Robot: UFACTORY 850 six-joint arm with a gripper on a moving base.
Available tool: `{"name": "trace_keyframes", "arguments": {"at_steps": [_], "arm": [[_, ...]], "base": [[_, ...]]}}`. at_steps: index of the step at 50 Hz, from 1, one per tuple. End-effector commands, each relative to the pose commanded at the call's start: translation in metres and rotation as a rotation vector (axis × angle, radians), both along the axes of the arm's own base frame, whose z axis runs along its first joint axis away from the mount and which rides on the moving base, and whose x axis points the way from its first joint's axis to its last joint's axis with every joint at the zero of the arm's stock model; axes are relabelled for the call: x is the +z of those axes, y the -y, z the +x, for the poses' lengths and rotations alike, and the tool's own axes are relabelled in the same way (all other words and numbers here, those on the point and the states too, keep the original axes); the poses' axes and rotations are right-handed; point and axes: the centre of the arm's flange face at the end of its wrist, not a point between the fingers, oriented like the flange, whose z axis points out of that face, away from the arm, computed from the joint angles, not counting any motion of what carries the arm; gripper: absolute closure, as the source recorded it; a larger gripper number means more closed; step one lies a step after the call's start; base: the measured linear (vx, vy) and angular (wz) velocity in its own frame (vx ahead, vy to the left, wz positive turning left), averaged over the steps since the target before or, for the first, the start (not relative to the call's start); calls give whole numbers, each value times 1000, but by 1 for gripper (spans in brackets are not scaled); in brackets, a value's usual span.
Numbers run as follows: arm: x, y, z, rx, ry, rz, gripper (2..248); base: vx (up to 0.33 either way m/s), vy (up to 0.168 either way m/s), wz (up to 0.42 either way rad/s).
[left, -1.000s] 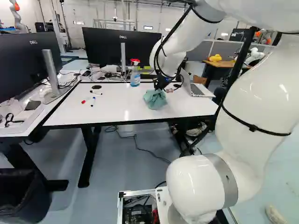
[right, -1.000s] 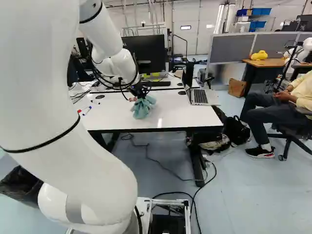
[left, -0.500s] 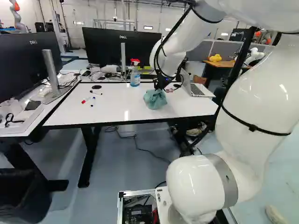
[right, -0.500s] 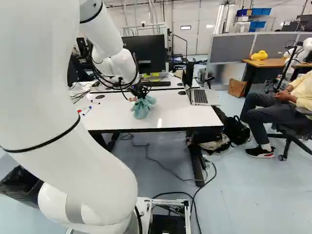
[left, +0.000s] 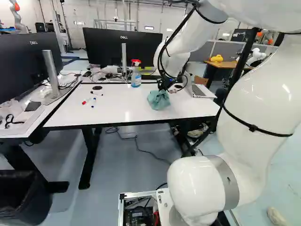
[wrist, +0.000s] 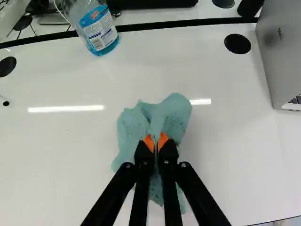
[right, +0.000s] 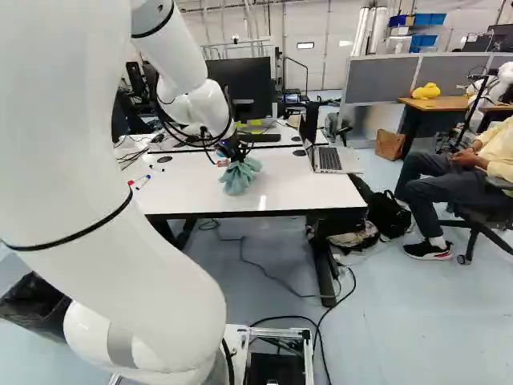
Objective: Clean the table with the green towel
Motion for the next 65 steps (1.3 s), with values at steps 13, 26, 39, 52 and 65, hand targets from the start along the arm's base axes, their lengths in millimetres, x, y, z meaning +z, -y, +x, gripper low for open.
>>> {"name": "trace_keyframes", "arguments": {"at_steps": [13, 26, 39, 52, 65], "arm": [[1, 12, 23, -23, 19, -1, 220], [0, 24, 48, -43, 25, -1, 220], [0, 33, 74, -57, 35, -2, 220], [-1, 40, 99, -67, 45, -3, 220], [-3, 47, 124, -75, 57, -3, 220]], "base": [[0, 0, 0], [0, 0, 0], [0, 0, 0], [0, 0, 0], [0, 0, 0]]}}
